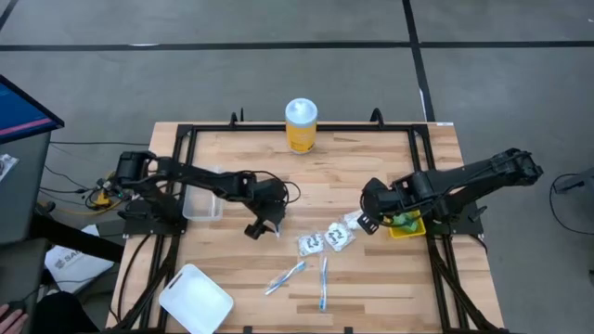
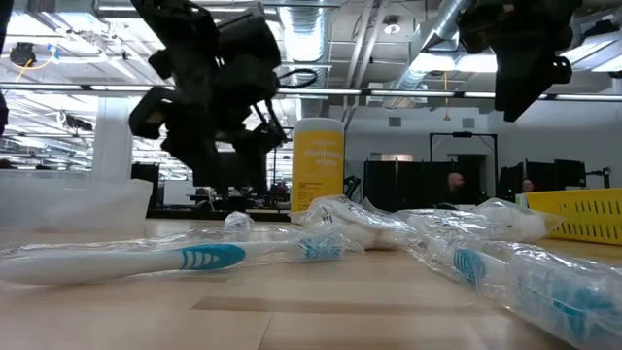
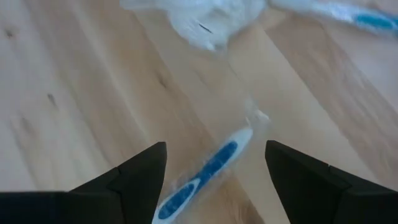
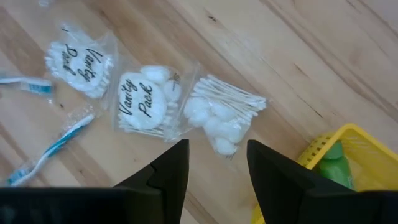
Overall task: Pick & Place Travel size toiletries
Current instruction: Put the dark blue toothbrush into the transparent bin, then put the left blue toothbrush into the transparent bin
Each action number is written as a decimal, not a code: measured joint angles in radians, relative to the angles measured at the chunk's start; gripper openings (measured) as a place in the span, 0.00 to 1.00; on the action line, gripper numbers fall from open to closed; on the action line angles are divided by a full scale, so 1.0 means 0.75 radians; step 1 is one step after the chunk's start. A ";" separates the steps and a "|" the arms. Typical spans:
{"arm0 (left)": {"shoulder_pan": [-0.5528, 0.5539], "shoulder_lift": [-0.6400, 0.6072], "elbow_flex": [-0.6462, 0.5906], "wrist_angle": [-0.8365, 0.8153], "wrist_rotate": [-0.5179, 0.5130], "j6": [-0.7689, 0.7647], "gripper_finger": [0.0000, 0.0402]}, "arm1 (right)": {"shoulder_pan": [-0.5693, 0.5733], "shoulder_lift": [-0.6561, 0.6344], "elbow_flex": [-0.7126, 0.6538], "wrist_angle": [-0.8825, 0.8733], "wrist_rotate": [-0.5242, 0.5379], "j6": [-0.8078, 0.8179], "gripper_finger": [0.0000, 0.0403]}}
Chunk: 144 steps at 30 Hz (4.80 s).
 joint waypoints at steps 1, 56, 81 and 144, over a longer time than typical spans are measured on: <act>0.006 0.011 0.002 -0.007 0.010 0.034 0.67 | 0.005 0.000 0.000 0.009 0.001 0.000 0.38; -0.095 -0.392 0.056 -0.163 -1.126 -0.881 0.03 | 0.006 0.000 0.000 0.191 0.003 -0.011 0.38; 0.013 -1.006 -0.379 -0.953 -1.322 -2.325 0.00 | -0.061 0.000 0.000 0.283 0.003 -0.095 0.38; -0.907 -0.195 -0.019 0.305 -0.738 -1.761 0.45 | -0.061 0.000 0.001 0.305 -0.002 -0.110 0.38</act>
